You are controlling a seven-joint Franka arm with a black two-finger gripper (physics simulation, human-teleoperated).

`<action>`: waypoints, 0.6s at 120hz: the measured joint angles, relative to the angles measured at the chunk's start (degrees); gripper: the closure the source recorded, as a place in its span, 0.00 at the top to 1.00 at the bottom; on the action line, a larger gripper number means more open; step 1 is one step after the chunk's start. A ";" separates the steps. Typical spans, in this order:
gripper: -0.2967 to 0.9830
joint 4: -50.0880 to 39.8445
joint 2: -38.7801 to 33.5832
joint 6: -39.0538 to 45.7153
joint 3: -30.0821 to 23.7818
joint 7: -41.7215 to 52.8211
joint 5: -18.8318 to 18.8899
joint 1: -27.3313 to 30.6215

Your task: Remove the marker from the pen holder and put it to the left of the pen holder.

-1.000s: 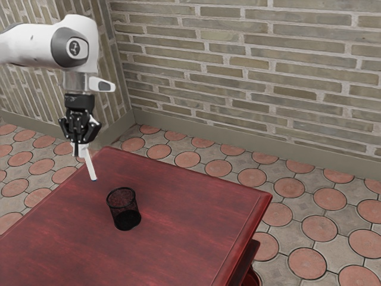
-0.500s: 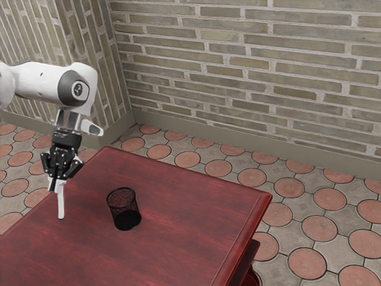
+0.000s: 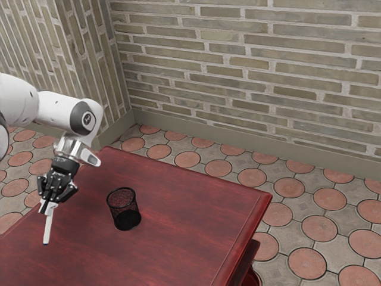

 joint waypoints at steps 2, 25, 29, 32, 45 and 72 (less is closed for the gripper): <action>0.18 0.03 0.18 -0.04 -0.02 0.10 0.01 0.08; 0.38 0.11 1.00 -0.36 -0.04 0.92 -0.54 0.58; 0.43 0.11 1.07 -0.37 -0.04 1.08 -0.67 0.60; 0.47 0.11 1.11 -0.37 -0.04 1.18 -0.76 0.62; 0.59 0.57 -1.02 -0.25 -0.03 1.58 -1.01 0.28; 0.71 1.98 -24.10 14.19 -0.08 2.74 -4.55 -10.89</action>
